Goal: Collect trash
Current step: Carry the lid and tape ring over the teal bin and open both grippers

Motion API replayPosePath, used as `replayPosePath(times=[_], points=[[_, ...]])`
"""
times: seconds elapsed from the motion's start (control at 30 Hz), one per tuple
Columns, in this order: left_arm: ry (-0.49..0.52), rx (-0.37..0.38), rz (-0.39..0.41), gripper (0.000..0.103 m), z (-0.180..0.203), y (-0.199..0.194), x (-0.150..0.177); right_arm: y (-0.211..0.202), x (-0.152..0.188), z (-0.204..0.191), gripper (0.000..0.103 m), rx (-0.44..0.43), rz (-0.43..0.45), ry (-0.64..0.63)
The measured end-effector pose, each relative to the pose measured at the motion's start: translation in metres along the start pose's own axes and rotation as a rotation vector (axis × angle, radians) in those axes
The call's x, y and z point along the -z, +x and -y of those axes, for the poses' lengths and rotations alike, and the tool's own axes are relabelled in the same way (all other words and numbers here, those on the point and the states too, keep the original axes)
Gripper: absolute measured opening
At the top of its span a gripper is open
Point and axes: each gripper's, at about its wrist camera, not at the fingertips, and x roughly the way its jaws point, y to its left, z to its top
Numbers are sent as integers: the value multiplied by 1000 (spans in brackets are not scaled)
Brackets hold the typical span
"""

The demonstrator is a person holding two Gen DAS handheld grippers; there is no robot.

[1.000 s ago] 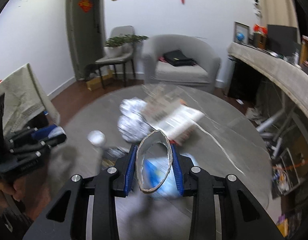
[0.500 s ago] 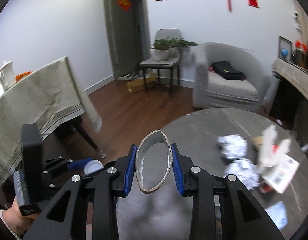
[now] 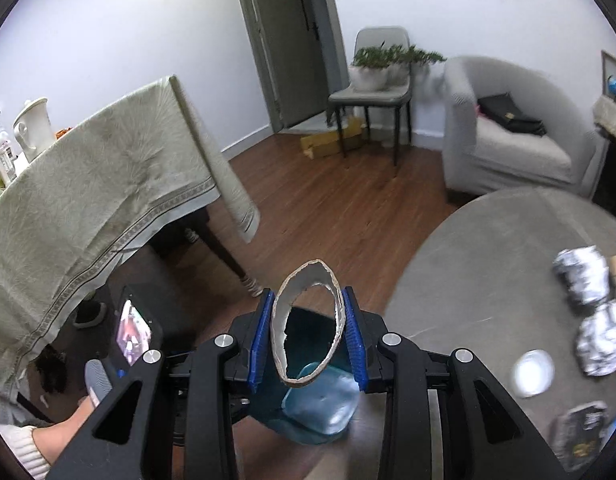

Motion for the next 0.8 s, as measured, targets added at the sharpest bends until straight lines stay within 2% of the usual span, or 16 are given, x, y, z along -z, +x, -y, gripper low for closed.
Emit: replayPosePath(times=[0.2,0.3,0.47,0.67,0.8], points=[[-22,2,-46,43,-18,11,7,24,1,-13,34,-20,-46,-9],[-35,-2,-54,52,-25,11,10,31,2,-23,34,-29,-60,-27],[-71,-5,-54,57,-41,7,13,49,4,-37,34,-39,-87,-48],[-97,-27,31,56,-54,-22,11,70,12,-48,34,-47,-130,-61],[-117,-13,96,54,-61,-47,9,91,22,-52,34,-41,-177,-67]])
